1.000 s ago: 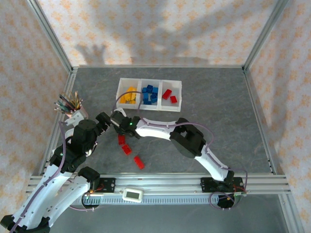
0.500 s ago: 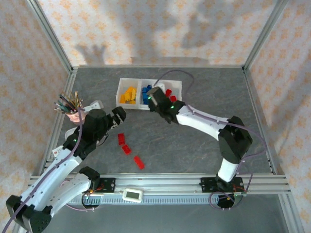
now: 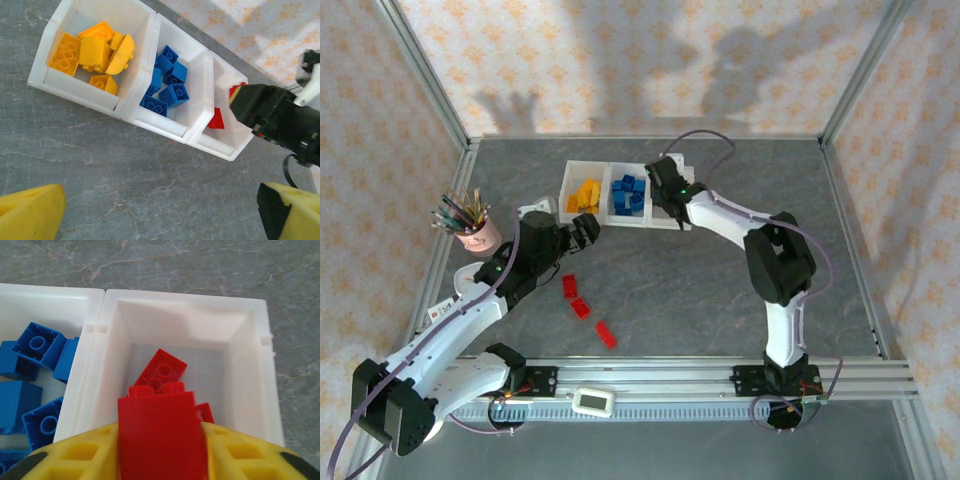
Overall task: Sort the legos into containers by color
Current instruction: Place the lego in the container, then pick up the lego from the bottom-left of the table.
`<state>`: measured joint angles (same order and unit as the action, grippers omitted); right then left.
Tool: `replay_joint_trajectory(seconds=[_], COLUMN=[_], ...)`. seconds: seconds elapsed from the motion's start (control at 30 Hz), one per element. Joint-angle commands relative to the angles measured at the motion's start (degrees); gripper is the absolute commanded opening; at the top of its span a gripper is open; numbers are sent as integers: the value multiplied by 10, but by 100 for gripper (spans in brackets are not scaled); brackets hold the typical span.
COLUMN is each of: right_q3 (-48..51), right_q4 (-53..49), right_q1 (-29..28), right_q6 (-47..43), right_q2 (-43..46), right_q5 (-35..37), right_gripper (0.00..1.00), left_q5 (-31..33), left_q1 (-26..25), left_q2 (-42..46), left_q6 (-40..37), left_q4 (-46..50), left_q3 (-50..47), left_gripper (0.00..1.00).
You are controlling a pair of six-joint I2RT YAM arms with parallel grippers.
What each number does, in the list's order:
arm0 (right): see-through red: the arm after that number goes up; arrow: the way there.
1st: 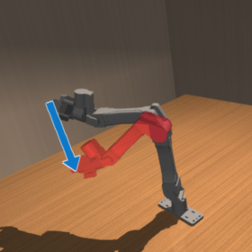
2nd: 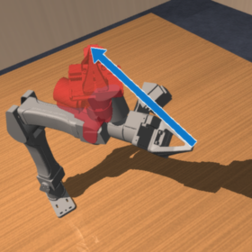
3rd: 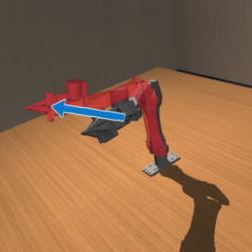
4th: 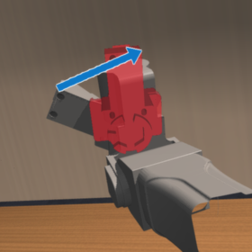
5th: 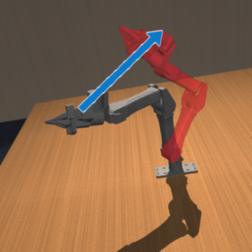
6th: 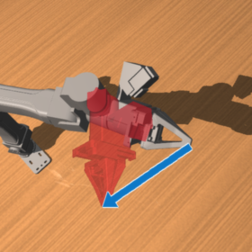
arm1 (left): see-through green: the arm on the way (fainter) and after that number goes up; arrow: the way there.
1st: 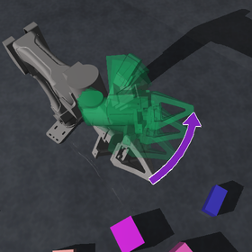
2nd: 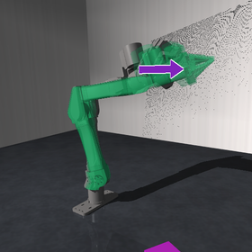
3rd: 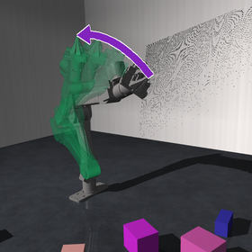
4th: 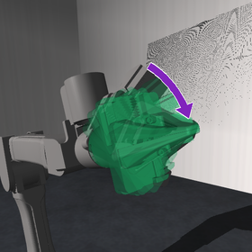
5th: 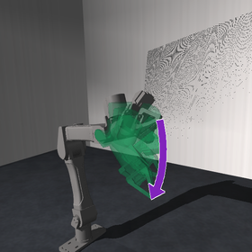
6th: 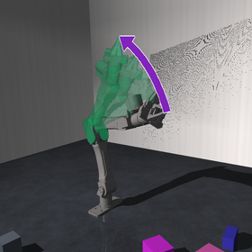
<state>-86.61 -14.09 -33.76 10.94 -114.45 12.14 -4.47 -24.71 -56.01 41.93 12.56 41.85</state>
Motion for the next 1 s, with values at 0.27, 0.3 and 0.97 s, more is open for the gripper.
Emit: replay_joint_trajectory(seconds=[0.27, 0.3, 0.97], right_q3=[26, 38, 117], right_q4=[-1, 1, 52], right_q1=[-4, -9, -245], right_q6=[7, 10, 121], right_q2=[92, 104, 112], right_q5=[-39, -45, -121], right_gripper=[61, 61, 75], left_q5=[18, 22, 118], left_q1=[3, 3, 4], left_q2=[17, 21, 175], left_q6=[-17, -16, 47], left_q4=[-6, -2, 194], left_q3=[13, 13, -16], left_gripper=[99, 99, 99])
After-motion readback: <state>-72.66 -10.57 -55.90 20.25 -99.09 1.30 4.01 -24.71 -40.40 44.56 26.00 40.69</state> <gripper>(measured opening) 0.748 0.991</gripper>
